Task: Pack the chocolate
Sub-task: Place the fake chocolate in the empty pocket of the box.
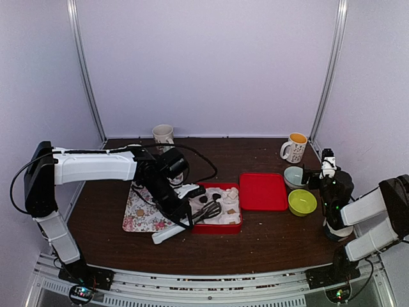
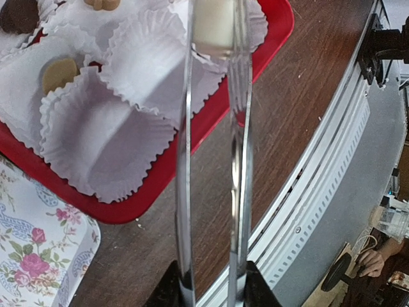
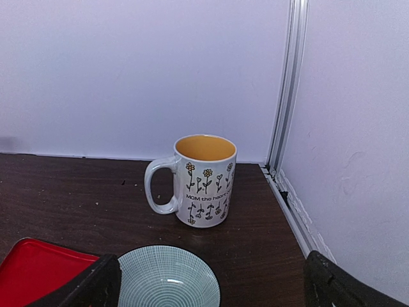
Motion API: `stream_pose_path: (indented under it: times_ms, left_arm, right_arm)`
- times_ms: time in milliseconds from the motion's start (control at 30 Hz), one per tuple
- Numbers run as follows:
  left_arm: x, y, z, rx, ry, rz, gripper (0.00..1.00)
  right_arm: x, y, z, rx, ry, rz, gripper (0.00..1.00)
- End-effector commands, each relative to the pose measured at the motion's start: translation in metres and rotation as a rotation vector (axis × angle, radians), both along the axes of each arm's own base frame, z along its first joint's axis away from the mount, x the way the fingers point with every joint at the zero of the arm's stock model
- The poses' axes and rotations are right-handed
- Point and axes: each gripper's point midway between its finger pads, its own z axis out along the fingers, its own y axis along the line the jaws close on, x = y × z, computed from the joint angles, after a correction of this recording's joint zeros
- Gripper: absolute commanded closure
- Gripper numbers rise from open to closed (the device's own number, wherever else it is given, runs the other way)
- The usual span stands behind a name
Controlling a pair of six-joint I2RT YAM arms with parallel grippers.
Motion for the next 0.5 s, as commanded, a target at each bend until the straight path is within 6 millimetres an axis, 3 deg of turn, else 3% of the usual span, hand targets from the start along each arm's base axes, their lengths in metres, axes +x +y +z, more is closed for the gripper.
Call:
stream_pose_path:
  times_ms: [0, 467]
  left_arm:
    - [-0.0011, 0.0032, 0.0041, 0.006, -0.016, -0.015, 0.81]
    - [-0.0033, 0.0109, 0.0005, 0.035, -0.024, -0.003, 0.74]
  right_arm:
    - [0.0042, -0.0011, 0.0106, 0.008, -0.027, 0.000, 0.00]
    - [0.0042, -0.0011, 0.0107, 0.008, -0.027, 0.000, 0.00]
